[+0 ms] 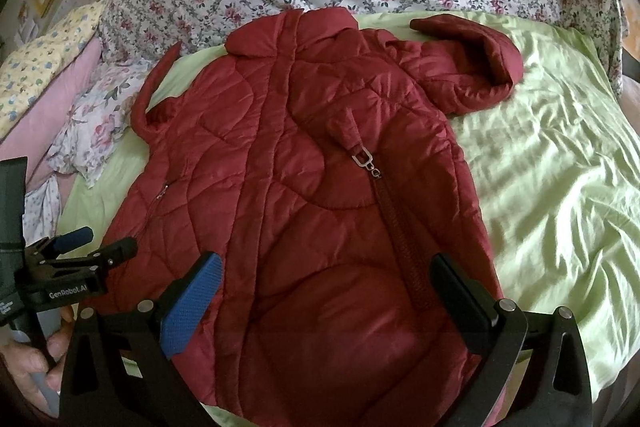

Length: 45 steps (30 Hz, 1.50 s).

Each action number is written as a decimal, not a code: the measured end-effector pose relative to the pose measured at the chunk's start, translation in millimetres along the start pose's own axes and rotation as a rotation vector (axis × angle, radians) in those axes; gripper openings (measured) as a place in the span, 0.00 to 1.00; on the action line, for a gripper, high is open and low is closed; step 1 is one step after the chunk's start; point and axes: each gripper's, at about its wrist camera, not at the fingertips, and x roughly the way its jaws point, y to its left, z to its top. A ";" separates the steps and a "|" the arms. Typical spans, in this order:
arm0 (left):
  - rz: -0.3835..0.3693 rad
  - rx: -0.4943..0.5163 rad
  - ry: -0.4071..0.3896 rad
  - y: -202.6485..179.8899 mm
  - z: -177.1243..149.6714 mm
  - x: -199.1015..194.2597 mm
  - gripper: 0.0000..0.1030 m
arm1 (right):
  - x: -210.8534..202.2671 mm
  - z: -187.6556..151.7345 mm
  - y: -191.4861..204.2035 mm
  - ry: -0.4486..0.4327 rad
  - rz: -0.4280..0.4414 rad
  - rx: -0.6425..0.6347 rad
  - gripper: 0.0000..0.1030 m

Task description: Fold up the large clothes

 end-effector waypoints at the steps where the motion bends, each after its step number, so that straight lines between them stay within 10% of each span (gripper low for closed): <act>1: 0.000 0.001 0.000 -0.2 0.2 0.1 1.00 | 0.3 0.1 0.0 0.000 0.000 -0.002 1.00; 30: -0.031 -0.042 0.006 21.9 35.0 24.4 1.00 | 15.7 51.2 -44.5 -0.053 -0.034 0.046 1.00; 45: -0.079 -0.156 -0.049 56.3 85.6 38.3 1.00 | 69.8 176.2 -125.3 -0.162 -0.233 0.039 0.94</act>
